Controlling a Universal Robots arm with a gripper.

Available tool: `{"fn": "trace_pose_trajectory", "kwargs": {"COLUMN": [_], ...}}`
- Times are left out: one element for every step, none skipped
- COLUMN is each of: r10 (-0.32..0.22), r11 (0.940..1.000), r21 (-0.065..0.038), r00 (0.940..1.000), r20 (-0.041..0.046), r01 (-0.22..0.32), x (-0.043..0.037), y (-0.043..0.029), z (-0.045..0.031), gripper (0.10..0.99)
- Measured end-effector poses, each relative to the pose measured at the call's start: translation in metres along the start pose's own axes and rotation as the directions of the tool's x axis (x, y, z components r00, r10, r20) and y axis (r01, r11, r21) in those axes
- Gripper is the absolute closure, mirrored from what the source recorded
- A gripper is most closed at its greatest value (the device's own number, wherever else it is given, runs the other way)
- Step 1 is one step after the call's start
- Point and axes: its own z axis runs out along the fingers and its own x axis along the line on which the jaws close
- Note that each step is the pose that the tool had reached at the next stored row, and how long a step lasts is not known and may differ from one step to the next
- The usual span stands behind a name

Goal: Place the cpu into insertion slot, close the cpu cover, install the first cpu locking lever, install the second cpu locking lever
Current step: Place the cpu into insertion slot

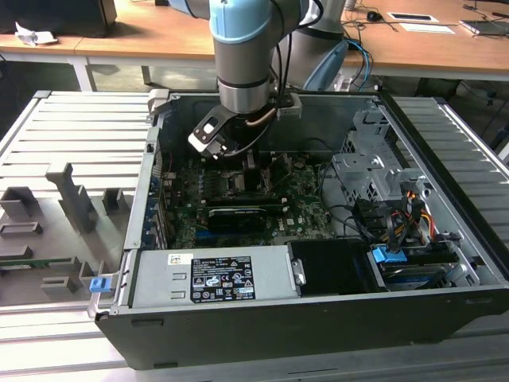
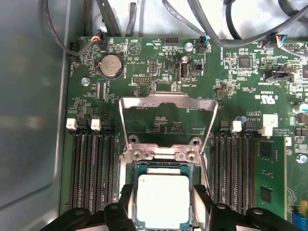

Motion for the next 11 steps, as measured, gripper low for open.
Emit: {"fn": "trace_pose_trajectory", "kwargs": {"r10": [0.0, 0.0, 0.0, 0.001, 0.001, 0.002, 0.002, 0.002, 0.002, 0.002, 0.002], "r11": [1.0, 1.0, 1.0, 0.9999, 0.9999, 0.9999, 0.9998, 0.9998, 0.9998, 0.9998, 0.9998], "r21": [0.001, 0.003, 0.007, 0.012, 0.016, 0.017, 0.018, 0.018, 0.018, 0.018, 0.018], "r00": [1.0, 1.0, 1.0, 1.0, 1.0, 1.0, 1.0, 1.0, 1.0, 1.0, 1.0], "r20": [-0.0001, 0.0002, 0.0015, 0.0028, 0.0032, 0.0033, 0.0034, 0.0034, 0.0035, 0.0035, 0.0035], "r01": [0.0, 0.0, 0.0, -0.001, -0.001, -0.002, -0.002, -0.002, -0.002, -0.002, -0.002], "x": [0.0, 0.0001, 0.0001, 0.0, 0.0, 0.0, 0.0001, 0.0, 0.0, 0.0001, 0.0001], "y": [0.0002, 0.0005, 0.0014, 0.0026, 0.0034, 0.0036, 0.0038, 0.0038, 0.0038, 0.0038, 0.0038], "z": [-0.0013, -0.0027, -0.0032, -0.0037, -0.0039, -0.0042, -0.0043, -0.0043, -0.0044, -0.0046, -0.0046], "gripper": [0.498, 0.565, 0.631, 0.69, 0.749, 0.871, 0.871, 0.929, 0.98, 0.98, 0.98]}}
